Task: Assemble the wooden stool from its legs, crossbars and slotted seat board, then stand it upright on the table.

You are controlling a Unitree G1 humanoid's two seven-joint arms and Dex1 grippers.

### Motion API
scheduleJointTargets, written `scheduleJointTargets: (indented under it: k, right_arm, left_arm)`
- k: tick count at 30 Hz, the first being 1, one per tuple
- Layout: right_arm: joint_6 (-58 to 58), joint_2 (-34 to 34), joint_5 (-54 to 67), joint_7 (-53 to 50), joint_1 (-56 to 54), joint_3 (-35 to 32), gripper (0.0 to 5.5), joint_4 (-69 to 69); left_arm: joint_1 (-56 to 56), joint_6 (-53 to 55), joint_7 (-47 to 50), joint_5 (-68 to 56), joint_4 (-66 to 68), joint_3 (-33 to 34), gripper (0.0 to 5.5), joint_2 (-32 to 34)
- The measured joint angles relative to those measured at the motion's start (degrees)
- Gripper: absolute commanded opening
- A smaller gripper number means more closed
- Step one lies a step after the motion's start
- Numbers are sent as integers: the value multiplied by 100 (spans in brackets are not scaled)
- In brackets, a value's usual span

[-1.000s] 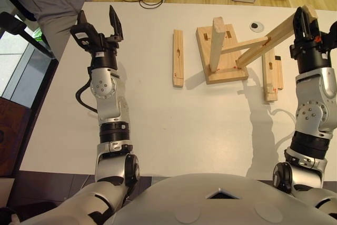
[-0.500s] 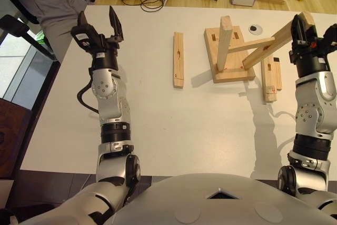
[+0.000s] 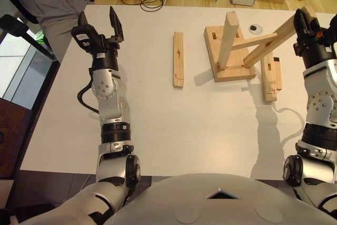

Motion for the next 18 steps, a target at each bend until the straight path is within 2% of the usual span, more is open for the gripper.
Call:
scheduleJointTargets:
  k: [3,7,15,18]
  right_arm:
    - [-13,-39,39,124,-23,-57,103,102]
    - [-49,-143,109,400,-146,-114,103,398]
    - [-51,-390,201,899,-332,-109,103,809]
    - [-316,-446,-79,976,-337,129,103,810]
  left_arm:
    - [18,46,-104,1,-196,-158,398,-30]
    - [19,174,-321,107,-786,-767,398,-335]
    - [111,296,-174,123,-1001,-967,398,-694]
    - [115,298,-158,126,-1005,-1018,398,-765]
